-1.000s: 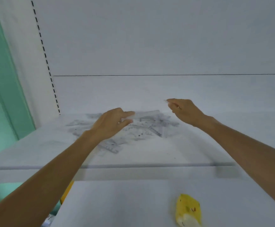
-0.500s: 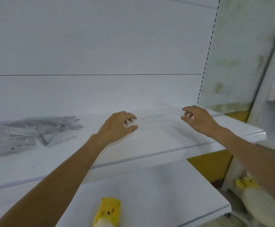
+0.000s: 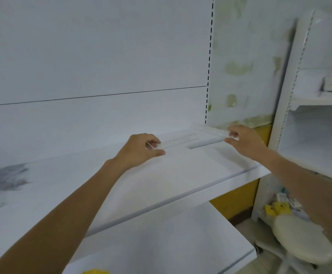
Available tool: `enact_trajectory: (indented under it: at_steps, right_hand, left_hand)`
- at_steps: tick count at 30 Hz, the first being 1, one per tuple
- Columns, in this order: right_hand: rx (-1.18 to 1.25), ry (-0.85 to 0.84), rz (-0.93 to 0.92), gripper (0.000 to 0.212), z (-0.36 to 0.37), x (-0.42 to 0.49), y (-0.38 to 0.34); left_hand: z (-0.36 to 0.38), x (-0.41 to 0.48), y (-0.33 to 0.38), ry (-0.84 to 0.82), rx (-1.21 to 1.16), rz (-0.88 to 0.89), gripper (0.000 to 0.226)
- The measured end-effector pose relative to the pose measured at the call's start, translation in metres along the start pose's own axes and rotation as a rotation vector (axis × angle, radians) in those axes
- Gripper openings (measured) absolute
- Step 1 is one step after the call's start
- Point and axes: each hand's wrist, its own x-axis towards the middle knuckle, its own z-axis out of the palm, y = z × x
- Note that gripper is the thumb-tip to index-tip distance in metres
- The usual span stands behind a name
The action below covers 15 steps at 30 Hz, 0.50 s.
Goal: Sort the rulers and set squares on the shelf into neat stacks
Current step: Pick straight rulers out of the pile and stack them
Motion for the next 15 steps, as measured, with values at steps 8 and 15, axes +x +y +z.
enact_trajectory:
  at_steps: [8,15]
  right_hand:
    - [0.044,-0.097,-0.150,0.036,0.009,0.057,0.034]
    - [0.137,-0.304,-0.300,0.033,0.026,0.103,0.054]
  left_hand:
    - [0.028,0.037,0.008,0.069,0.035,-0.053,0.026]
    - [0.052,0.052,0.016,0.203,0.058,-0.190,0.026]
